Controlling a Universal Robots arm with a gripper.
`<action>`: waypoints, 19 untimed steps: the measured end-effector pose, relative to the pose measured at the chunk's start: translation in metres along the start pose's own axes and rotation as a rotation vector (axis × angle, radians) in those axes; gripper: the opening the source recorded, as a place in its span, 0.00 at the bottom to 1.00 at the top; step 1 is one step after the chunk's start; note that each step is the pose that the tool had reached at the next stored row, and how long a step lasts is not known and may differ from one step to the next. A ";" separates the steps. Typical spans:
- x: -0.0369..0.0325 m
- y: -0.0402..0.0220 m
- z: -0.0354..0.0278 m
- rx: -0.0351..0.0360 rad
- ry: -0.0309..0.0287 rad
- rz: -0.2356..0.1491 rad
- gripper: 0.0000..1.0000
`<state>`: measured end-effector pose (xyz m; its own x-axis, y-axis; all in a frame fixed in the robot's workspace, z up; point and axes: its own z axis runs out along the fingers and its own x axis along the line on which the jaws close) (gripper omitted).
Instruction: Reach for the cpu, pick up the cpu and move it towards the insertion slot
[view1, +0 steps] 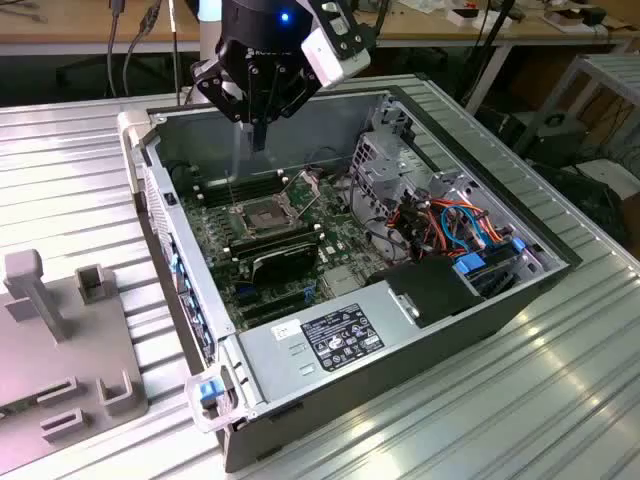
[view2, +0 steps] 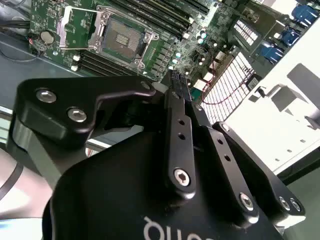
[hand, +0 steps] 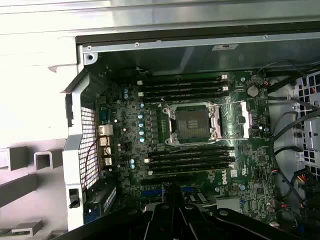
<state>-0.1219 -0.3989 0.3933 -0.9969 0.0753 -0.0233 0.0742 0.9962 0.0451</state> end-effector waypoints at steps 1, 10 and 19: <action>0.0000 0.0000 0.0000 0.0000 0.0000 0.000 0.11; 0.0044 -0.0003 0.0001 -0.0001 -0.0001 0.000 0.11; 0.0075 -0.0006 0.0003 0.0000 0.0000 0.000 0.11</action>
<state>-0.1294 -0.3989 0.3927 -0.9969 0.0753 -0.0233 0.0742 0.9962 0.0451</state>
